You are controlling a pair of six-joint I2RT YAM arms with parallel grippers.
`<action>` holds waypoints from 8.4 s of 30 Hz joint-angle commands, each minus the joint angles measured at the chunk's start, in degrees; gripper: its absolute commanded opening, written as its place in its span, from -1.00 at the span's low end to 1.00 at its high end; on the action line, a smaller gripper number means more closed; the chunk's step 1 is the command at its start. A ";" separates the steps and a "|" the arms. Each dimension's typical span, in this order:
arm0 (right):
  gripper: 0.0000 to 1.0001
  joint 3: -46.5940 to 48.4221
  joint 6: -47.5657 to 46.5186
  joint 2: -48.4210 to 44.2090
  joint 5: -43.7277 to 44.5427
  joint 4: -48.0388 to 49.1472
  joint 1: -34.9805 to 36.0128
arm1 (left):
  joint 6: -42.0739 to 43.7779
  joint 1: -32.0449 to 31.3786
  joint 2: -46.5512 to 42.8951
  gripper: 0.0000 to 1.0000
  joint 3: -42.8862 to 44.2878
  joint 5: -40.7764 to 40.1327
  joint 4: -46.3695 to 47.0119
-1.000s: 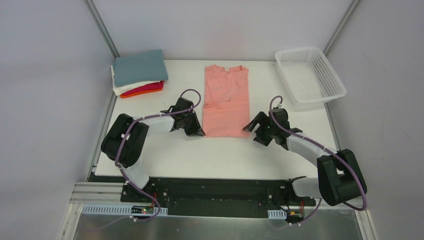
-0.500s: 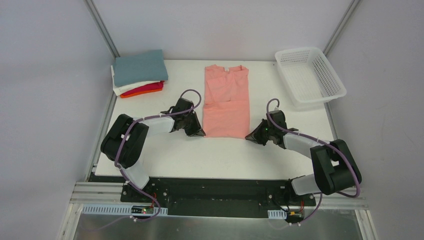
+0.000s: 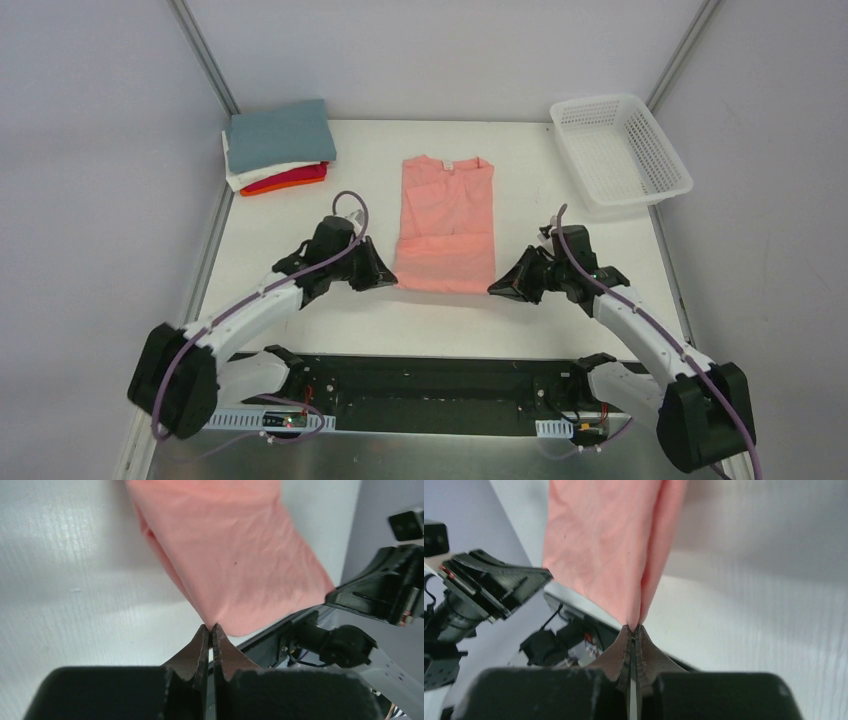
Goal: Fold and stack the t-shirts
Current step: Grab one side of the 2/3 rectangular tshirt with both arms, then fold the long partially folded tshirt into a neat square, then smooth out wrinkles on the folded tshirt, then put the neatly folded tshirt into the corner of the board with the left arm
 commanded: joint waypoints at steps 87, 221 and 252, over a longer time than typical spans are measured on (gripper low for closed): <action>0.99 29.78 0.34 36.67 -3.55 18.80 -9.87 | 13.17 8.31 48.38 0.98 52.43 12.98 -6.38; 0.99 7.27 -13.15 5.04 31.84 1.64 -13.87 | 73.17 15.98 74.09 -1.00 107.53 -59.45 -2.17; 0.99 8.17 -12.63 7.86 31.22 0.49 -13.85 | 69.04 16.17 63.93 -1.00 103.46 -60.18 -4.42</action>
